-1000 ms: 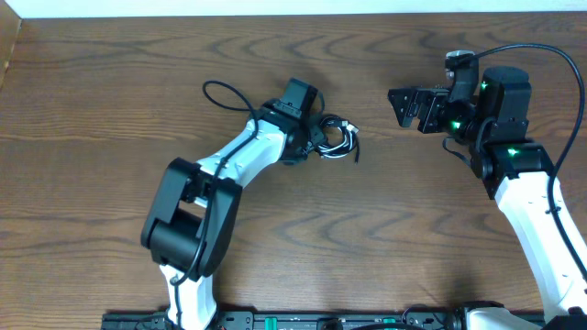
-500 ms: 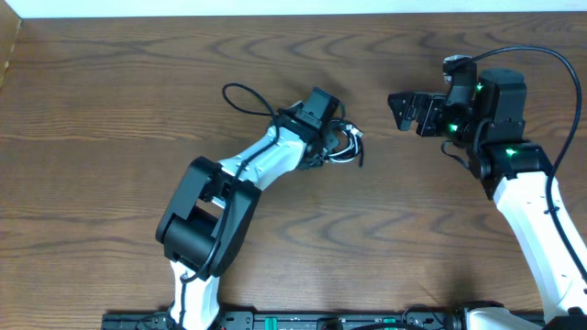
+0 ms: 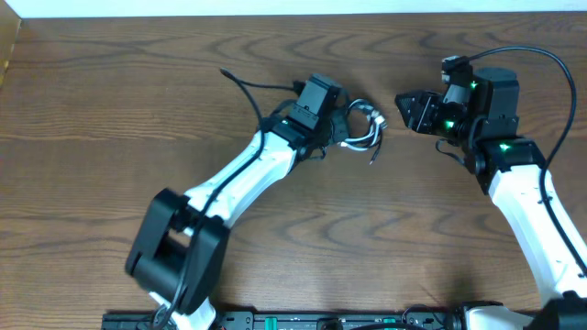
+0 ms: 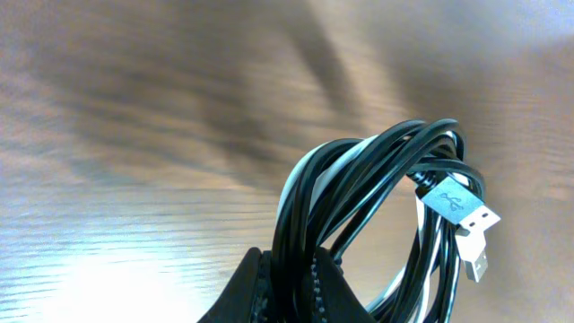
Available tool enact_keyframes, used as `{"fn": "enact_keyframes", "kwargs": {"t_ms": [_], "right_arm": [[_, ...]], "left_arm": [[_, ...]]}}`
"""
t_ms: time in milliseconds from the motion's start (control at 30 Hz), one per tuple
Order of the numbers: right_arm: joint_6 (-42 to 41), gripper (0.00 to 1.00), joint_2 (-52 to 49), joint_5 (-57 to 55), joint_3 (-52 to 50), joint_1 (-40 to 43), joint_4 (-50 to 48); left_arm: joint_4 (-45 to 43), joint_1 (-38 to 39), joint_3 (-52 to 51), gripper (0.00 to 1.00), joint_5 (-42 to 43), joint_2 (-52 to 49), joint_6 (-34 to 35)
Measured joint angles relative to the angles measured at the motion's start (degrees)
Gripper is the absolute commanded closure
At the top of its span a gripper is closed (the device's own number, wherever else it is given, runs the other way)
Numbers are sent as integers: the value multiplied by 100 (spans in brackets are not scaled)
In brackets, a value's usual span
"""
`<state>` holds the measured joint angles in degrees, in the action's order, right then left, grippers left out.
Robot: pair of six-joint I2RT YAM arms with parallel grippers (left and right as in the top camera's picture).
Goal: Untangle cables
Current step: 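Move the right gripper to the bundle and grasp a cable loop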
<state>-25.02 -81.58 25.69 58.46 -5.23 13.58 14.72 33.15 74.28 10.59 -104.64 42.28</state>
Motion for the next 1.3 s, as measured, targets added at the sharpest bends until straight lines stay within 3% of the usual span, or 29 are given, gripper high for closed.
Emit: {"fn": "enact_keyframes", "kwargs": {"t_ms": [100, 333, 500, 900, 1133, 1300], "right_arm": [[-179, 52, -188, 413, 0, -35, -369], [-562, 54, -632, 925, 0, -531, -767], [-745, 61, -1021, 933, 0, -839, -732], [-953, 56, -1593, 568, 0, -846, -887], [-973, 60, -1631, 435, 0, -929, -1392], [-1021, 67, -1631, 317, 15, -990, -1447]], "left_arm": [[-149, 2, 0, 93, 330, 160, -37], [-133, 2, 0, 93, 586, 149, -39], [-129, 2, -2, 92, 557, 149, -39], [-63, -109, -2, 93, 468, 146, -57], [-122, -170, -2, 93, 1060, 146, -13], [-275, -343, -42, 92, 1613, 144, 122]]}}
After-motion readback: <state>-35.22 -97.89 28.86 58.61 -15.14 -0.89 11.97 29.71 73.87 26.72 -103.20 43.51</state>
